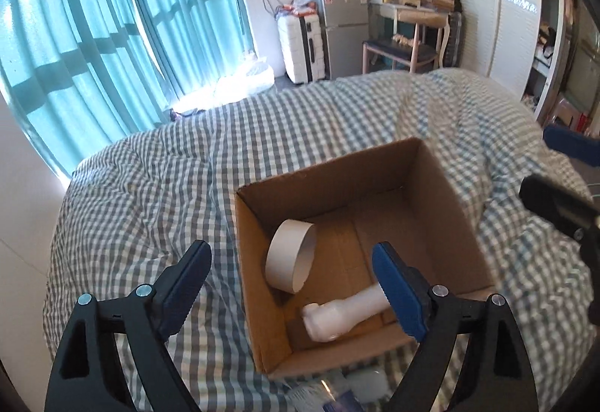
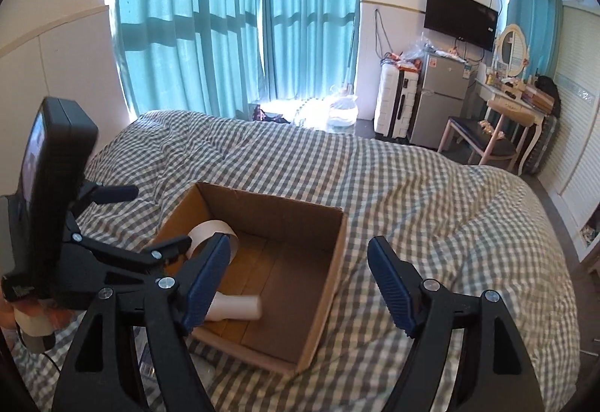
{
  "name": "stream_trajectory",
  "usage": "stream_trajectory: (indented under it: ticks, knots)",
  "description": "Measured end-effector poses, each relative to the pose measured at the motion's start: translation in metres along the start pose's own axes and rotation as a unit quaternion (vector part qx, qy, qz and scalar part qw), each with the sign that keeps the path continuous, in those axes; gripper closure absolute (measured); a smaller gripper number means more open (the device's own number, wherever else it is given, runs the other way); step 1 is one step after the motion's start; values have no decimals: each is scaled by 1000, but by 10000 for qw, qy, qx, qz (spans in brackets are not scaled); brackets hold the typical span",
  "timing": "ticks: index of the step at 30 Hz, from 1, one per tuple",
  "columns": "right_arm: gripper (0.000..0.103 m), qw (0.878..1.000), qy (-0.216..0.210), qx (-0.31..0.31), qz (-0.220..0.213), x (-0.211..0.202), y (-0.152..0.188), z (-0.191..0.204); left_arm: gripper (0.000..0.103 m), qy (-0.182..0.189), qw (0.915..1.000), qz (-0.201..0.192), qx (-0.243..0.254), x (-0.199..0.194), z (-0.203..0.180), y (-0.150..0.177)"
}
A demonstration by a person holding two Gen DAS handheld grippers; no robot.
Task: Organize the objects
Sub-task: 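Open both tools to drop the tape roll and nozzle into the box, then grasp the blue Vinda tissue pack with the left tool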
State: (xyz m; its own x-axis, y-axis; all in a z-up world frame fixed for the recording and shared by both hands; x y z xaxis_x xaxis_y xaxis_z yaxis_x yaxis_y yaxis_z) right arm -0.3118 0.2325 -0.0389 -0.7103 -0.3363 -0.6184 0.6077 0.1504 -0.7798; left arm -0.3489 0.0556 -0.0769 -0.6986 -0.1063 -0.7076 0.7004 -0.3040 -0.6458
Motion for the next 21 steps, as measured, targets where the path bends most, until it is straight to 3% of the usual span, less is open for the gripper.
stream_trajectory:
  ticks: [10, 15, 21]
  knots:
    - [27, 9990, 68, -193, -397, -105, 8, 35, 10, -371, 9977, -372, -430, -101, 33, 19]
    - [27, 9985, -16, -319, -441, -134, 34, 62, 10, -503, 9949, -346, -802, -133, 44, 61]
    - [27, 9986, -123, -440, -282, -141, 93, 93, 10, -651, 9922, -297, -1022, -151, 39, 129]
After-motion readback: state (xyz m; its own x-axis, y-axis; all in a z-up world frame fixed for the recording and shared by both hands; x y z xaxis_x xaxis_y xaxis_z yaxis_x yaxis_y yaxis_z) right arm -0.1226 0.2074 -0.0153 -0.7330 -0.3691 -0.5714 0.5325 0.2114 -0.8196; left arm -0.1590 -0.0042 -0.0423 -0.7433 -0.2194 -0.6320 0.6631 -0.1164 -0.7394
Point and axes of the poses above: each gripper's, at about its wrist camera, not at the fingertips, and x roughly the way its jaws point, z to its left, y to its underside, the point moved 10 cm from there along x, roughly the way its jaws point, and after that the axes turned 11 degrees about -y, right-handed, at the moved point
